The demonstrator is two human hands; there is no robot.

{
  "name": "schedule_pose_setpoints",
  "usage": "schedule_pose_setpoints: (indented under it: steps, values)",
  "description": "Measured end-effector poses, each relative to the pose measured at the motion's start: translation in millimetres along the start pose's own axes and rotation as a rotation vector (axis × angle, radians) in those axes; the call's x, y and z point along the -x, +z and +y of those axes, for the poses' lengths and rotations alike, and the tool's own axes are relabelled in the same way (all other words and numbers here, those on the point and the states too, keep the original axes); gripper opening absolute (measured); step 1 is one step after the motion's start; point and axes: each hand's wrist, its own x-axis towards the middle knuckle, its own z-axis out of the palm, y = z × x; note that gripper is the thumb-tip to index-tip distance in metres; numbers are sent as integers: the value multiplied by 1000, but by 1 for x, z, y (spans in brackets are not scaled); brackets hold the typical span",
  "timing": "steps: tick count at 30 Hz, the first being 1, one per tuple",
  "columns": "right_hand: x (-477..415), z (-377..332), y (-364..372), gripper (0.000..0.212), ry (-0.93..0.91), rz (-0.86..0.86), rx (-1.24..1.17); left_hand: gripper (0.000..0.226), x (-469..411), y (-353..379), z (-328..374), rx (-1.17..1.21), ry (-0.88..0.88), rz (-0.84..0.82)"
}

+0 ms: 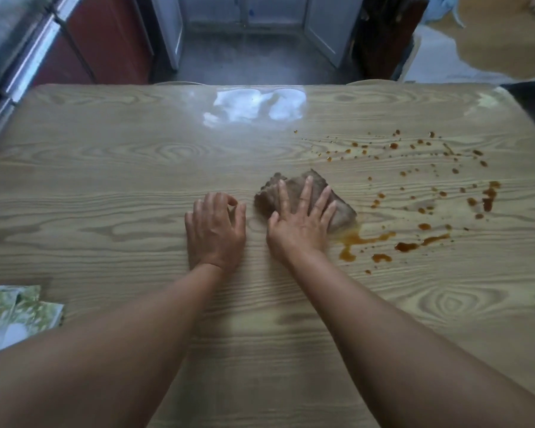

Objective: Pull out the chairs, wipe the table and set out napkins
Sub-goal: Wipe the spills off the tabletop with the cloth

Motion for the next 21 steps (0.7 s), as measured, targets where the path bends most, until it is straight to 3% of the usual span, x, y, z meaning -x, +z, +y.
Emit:
schedule_pose_setpoints:
  steps: [12, 21]
  values:
    - [-105, -6, -17, 64, -316, -5, 143, 24, -2, 2, 3, -145, 24, -22]
    - [-158, -3, -36, 64, -199, -46, 92, 31, -4, 4, 4, -151, 49, 11]
